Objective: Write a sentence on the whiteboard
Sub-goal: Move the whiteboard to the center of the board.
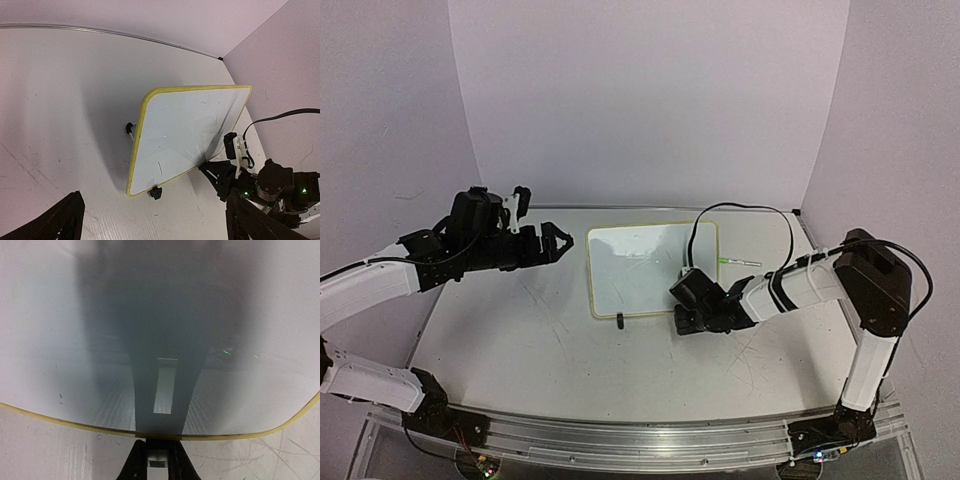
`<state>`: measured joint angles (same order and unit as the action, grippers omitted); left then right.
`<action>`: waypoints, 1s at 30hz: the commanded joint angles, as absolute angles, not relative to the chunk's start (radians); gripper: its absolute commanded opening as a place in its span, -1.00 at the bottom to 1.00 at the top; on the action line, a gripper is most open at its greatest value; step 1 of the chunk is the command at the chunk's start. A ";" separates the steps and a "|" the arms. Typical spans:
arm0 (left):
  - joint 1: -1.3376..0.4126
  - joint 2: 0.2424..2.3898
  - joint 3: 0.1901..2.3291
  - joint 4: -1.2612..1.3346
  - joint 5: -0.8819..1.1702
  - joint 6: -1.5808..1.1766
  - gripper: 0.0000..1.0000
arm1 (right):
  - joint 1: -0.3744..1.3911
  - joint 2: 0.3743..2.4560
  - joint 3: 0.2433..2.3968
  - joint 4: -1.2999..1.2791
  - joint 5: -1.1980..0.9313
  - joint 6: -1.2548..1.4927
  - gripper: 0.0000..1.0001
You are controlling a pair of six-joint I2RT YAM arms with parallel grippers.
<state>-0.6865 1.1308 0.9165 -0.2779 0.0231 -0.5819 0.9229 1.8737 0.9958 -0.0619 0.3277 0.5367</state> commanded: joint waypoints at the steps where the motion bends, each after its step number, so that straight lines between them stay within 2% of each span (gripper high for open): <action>1: -0.687 1.137 0.977 -0.239 0.009 -0.587 0.99 | 0.958 1.830 0.980 -0.066 0.348 0.573 -1.00; 12: -0.687 1.148 0.990 -0.239 0.014 -0.578 0.99 | 0.960 1.788 0.899 0.033 0.310 0.441 -1.00; 19: -0.687 1.161 0.999 -0.239 0.019 -0.580 0.99 | 0.961 1.784 0.903 0.037 0.298 0.462 -0.96; 23: -0.687 1.165 1.004 -0.238 0.015 -0.576 0.99 | 0.971 1.757 0.905 0.028 0.296 0.482 -0.43; 25: -0.687 1.167 1.007 -0.238 0.010 -0.572 0.99 | 0.981 1.734 0.919 0.004 0.301 0.491 -0.06; 28: -0.687 1.172 1.014 -0.239 -0.005 -0.562 0.99 | 0.991 1.661 0.928 -0.076 0.312 0.503 0.22; 30: -0.687 1.181 1.017 -0.239 -0.029 -0.560 0.99 | 0.990 1.576 0.916 -0.125 0.316 0.511 0.33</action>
